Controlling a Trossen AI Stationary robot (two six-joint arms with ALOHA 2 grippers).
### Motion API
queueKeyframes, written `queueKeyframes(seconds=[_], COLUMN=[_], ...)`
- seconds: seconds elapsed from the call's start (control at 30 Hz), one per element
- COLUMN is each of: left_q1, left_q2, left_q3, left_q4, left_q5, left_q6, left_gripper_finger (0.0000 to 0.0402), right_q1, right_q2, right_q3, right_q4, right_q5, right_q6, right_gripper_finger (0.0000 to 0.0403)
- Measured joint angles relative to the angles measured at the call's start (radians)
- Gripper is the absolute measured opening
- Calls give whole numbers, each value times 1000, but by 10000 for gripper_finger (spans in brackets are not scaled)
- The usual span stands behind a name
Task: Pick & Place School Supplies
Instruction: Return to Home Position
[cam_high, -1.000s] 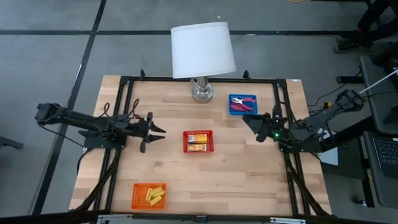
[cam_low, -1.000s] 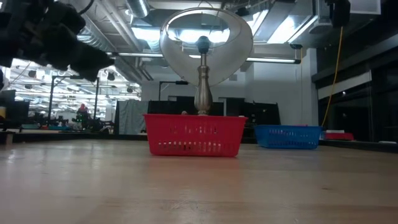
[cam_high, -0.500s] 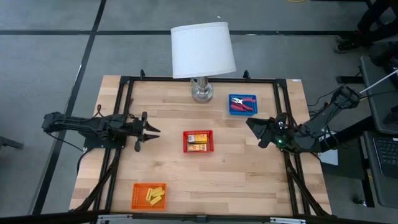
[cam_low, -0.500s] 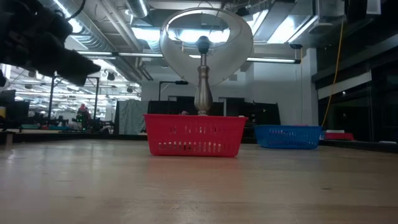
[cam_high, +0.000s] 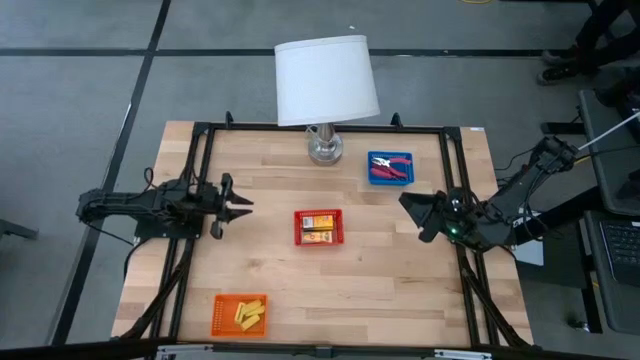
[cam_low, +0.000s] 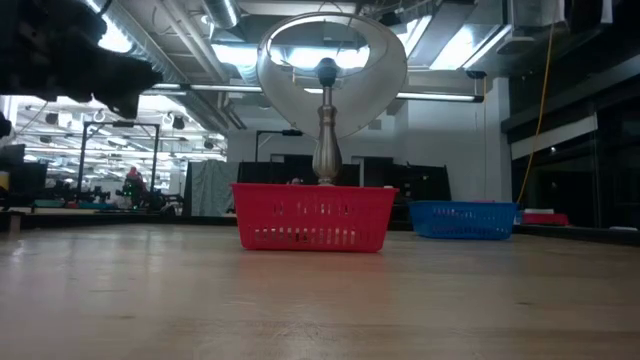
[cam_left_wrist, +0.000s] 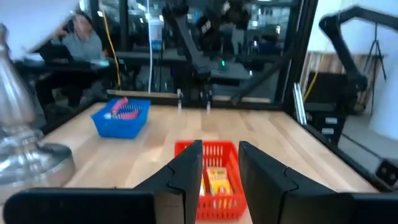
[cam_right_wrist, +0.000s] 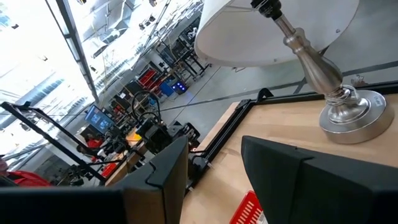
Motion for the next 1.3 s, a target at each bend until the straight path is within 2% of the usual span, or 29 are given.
queueKeyframes(seconds=[0.1, 0.4, 0.5, 0.6, 0.7, 0.83, 1.1, 1.3], left_q1=[12, 24, 24, 24, 24, 24, 24, 24], left_q2=[-5, 16, 16, 16, 16, 16, 16, 16], left_q3=[0, 0, 0, 0, 0, 0, 0, 0], left_q4=[-3, -4, -3, 3, 4, 6, 6, 6], left_q5=[-28, -28, -28, -28, -28, -28, -28, -28], left_q6=[9, -36, -38, -38, -38, -38, -37, -37], left_gripper_finger=[99, 99, 99, 99, 99, 100, 100, 100], right_q1=[14, 45, 45, 31, -37, -193, -571, -740], right_q2=[0, 0, 0, -2, 3, 29, 51, -40], right_q3=[0, 0, 0, 0, 0, 1, 1, -7], right_q4=[0, 0, 3, -8, -38, -66, -96, -152], right_q5=[14, 32, -6, -101, -254, -567, -1189, -1515], right_q6=[-9, -19, -19, -16, 10, -18, -364, -575], right_gripper_finger=[155, 155, 155, 155, 155, 155, 155, 155])
